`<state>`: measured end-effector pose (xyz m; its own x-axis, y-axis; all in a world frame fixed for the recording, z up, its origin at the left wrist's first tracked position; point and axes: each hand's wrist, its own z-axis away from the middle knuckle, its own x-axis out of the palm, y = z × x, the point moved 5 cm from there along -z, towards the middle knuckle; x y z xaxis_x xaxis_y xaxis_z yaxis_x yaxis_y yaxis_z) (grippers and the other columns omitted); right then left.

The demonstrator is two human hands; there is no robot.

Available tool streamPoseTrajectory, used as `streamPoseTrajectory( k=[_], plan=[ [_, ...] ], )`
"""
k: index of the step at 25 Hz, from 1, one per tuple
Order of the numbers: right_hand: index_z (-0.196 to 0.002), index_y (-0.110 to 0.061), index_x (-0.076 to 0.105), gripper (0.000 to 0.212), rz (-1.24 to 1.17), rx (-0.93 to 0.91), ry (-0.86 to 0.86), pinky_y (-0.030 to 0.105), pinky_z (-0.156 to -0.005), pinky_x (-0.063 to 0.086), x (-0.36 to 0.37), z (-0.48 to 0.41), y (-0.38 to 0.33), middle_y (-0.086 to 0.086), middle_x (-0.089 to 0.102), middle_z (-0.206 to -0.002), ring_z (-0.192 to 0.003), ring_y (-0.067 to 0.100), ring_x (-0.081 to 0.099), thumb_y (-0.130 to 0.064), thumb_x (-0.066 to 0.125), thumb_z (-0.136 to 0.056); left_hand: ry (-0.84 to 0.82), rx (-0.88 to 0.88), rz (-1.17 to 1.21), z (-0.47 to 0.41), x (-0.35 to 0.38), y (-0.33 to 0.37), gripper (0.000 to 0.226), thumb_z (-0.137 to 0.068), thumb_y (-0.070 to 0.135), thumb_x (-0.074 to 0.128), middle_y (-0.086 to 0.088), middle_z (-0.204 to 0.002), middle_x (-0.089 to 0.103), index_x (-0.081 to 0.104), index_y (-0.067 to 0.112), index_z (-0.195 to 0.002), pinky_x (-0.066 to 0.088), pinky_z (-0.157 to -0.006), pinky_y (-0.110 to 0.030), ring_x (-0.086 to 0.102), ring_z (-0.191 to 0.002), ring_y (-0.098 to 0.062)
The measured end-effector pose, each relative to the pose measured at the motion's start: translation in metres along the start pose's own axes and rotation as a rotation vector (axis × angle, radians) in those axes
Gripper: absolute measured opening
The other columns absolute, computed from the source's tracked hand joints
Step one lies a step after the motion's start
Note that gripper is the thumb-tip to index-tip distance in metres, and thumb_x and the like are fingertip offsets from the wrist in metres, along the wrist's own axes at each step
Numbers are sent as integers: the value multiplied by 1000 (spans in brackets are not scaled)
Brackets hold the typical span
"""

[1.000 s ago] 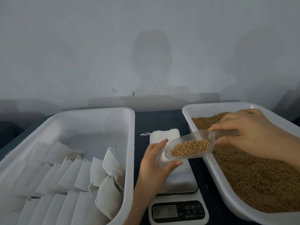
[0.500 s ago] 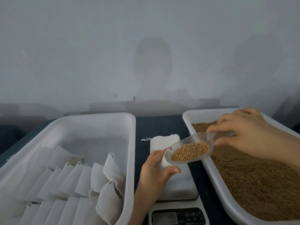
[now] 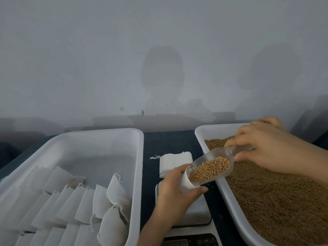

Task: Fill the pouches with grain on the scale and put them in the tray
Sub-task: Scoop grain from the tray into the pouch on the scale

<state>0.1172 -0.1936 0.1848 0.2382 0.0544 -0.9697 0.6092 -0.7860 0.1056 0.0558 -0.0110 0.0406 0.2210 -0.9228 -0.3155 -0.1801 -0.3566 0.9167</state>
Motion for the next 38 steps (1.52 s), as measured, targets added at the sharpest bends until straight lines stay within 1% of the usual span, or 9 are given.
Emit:
streamPoseTrajectory(
  k=[6,10,14,19,23,26,31,35,38],
  plan=[
    [-115,-52,57,28,143,-25,-23,31,-97,6,-13,-12,-17,-19,57,-106,-107,7,41,-52,54,-87,28,-47,37,-1,-5,-2,59,-63,46,83,13,-116,60,57,40,-116,48,-94,-23,54,-112,-3],
    [-112,-50,59,25,246,-69,-32,32,-94,5,-23,-16,-27,-15,58,-99,-102,8,43,-49,54,-88,49,-43,56,-1,-3,-1,59,-60,47,85,14,-114,60,60,39,-114,52,-91,-28,56,-109,-6],
    [-104,-40,63,20,332,-128,5,33,-91,5,-35,-19,-40,-13,58,-94,-96,10,43,-44,53,-88,88,-14,46,-4,-4,1,57,-59,49,83,19,-112,59,61,44,-111,46,-84,-15,52,-108,4],
    [-108,-40,63,22,474,-170,60,39,-97,3,-50,-16,-68,-12,57,-96,-101,16,46,-40,54,-88,107,-8,74,-4,-5,2,54,-61,47,83,17,-112,59,56,50,-108,46,-80,-11,52,-104,8],
    [-76,-26,69,16,622,-296,252,45,-100,12,-48,-6,-96,-3,57,-74,-83,26,54,-12,63,-73,138,-14,74,0,-7,-4,57,-63,44,83,20,-113,58,54,48,-112,47,-77,-10,53,-105,4],
    [-61,-16,67,26,612,-300,429,48,-98,21,-48,4,-102,2,55,-62,-69,30,55,3,50,-62,143,-7,129,2,-9,-5,59,-67,36,84,21,-112,58,52,43,-115,48,-76,-9,55,-105,1],
    [-82,-23,75,23,364,-101,384,44,-92,24,-31,18,-61,2,67,-75,-76,28,61,-20,83,-61,112,35,179,3,-9,-5,59,-73,24,83,33,-105,57,49,42,-117,47,-74,-7,56,-101,9],
    [-113,-35,65,30,90,285,236,37,-84,39,10,16,-9,-7,66,-101,-84,17,57,-46,58,-85,114,12,133,1,-11,-8,57,-73,34,80,44,-102,51,45,55,-113,44,-74,-2,51,-101,16],
    [-108,-29,65,28,-42,519,200,27,-59,47,48,17,23,-4,62,-89,-67,15,53,-46,50,-92,98,-3,91,0,-12,-10,58,-71,42,79,47,-105,48,42,61,-112,40,-73,3,44,-105,22]
  ],
)
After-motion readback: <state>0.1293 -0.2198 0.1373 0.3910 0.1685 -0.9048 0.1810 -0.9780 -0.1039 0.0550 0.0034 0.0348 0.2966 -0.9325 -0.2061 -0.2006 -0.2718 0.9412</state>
